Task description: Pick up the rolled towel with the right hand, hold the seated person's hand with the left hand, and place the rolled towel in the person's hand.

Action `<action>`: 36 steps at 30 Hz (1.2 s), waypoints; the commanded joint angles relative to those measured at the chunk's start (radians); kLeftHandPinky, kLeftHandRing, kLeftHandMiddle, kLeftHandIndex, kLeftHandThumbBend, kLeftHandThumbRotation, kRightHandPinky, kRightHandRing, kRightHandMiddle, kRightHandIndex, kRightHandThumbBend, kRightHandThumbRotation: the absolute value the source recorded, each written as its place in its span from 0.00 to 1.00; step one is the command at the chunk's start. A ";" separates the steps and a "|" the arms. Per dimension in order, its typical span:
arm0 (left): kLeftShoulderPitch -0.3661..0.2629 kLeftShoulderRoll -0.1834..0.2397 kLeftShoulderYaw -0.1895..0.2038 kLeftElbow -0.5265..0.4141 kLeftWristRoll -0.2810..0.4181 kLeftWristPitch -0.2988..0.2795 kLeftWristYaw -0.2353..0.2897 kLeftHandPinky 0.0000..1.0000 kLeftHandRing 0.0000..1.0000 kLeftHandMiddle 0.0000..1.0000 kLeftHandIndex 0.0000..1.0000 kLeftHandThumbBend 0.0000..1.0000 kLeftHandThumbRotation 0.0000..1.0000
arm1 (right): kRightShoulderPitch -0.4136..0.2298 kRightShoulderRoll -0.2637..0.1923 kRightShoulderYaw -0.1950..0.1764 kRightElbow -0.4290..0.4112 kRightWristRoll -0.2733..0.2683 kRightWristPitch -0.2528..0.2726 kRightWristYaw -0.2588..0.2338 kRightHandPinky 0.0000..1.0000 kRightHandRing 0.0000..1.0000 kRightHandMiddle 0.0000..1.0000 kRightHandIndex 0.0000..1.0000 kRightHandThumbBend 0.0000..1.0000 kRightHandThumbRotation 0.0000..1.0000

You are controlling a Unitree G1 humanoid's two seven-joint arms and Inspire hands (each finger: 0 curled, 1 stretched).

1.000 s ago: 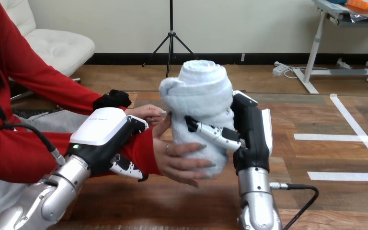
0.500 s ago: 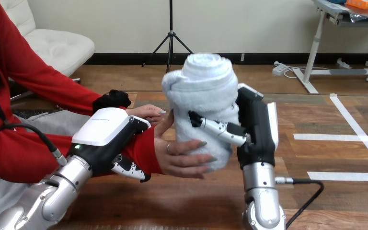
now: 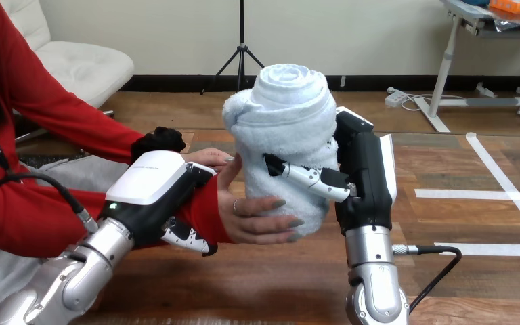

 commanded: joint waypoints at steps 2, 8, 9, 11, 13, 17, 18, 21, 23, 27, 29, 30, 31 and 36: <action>-0.112 -0.030 0.028 -0.011 -0.022 -0.001 0.022 0.41 0.43 0.48 0.48 0.83 0.01 | 0.028 0.109 0.018 -0.074 0.022 0.012 -0.004 0.22 0.27 0.41 0.41 0.83 0.00; -0.113 -0.032 0.028 -0.011 -0.021 0.002 0.023 0.41 0.44 0.48 0.48 0.83 0.02 | 0.028 0.104 0.021 -0.077 0.028 0.022 -0.005 0.23 0.27 0.41 0.41 0.83 0.00; -0.114 -0.032 0.028 -0.009 -0.021 0.001 0.023 0.41 0.44 0.48 0.48 0.83 0.02 | 0.027 0.103 0.021 -0.074 0.028 0.022 -0.005 0.23 0.27 0.41 0.41 0.83 0.00; -0.114 -0.033 0.028 -0.007 -0.021 -0.001 0.025 0.41 0.44 0.48 0.48 0.83 0.02 | 0.026 0.101 0.021 -0.071 0.030 0.022 -0.004 0.23 0.27 0.41 0.41 0.83 0.00; -0.115 -0.034 0.028 -0.006 -0.021 -0.002 0.026 0.41 0.44 0.48 0.48 0.83 0.03 | 0.024 0.100 0.021 -0.069 0.034 0.023 -0.003 0.23 0.27 0.41 0.41 0.83 0.00; -0.115 -0.034 0.028 -0.008 -0.019 -0.001 0.027 0.41 0.44 0.48 0.48 0.84 0.03 | 0.021 0.101 0.020 -0.061 0.048 0.022 0.005 0.23 0.27 0.41 0.41 0.83 0.00; -0.115 -0.034 0.029 -0.008 -0.019 0.000 0.026 0.41 0.44 0.48 0.49 0.84 0.03 | 0.020 0.100 0.020 -0.056 0.051 0.020 0.007 0.23 0.27 0.41 0.41 0.83 0.00; -0.114 -0.033 0.030 -0.010 -0.020 0.000 0.024 0.41 0.44 0.48 0.48 0.84 0.03 | 0.017 0.098 0.019 -0.048 0.054 0.018 0.010 0.23 0.28 0.41 0.41 0.83 0.00; -0.114 -0.033 0.030 -0.011 -0.021 0.000 0.022 0.41 0.44 0.48 0.48 0.84 0.03 | 0.017 0.098 0.019 -0.047 0.055 0.019 0.009 0.23 0.28 0.41 0.41 0.83 0.00; -0.112 -0.033 0.032 -0.015 -0.022 0.003 0.019 0.40 0.43 0.48 0.48 0.84 0.04 | 0.015 0.097 0.018 -0.043 0.054 0.028 0.007 0.23 0.28 0.41 0.41 0.83 0.00; -0.112 -0.032 0.031 -0.013 -0.020 0.001 0.023 0.40 0.43 0.48 0.48 0.84 0.04 | 0.015 0.096 0.018 -0.041 0.054 0.030 0.008 0.23 0.28 0.41 0.41 0.83 0.00; -0.112 -0.032 0.031 -0.012 -0.020 0.000 0.023 0.40 0.43 0.48 0.48 0.84 0.04 | 0.014 0.096 0.017 -0.038 0.058 0.032 0.011 0.23 0.28 0.41 0.41 0.83 0.00; -0.112 -0.032 0.031 -0.013 -0.021 0.000 0.022 0.40 0.43 0.48 0.48 0.84 0.04 | 0.013 0.097 0.017 -0.037 0.060 0.034 0.013 0.23 0.28 0.41 0.41 0.83 0.00; -0.110 -0.030 0.030 -0.013 -0.017 -0.001 0.027 0.40 0.43 0.48 0.48 0.84 0.04 | 0.010 0.097 0.013 -0.028 0.073 0.039 0.021 0.23 0.28 0.41 0.41 0.83 0.00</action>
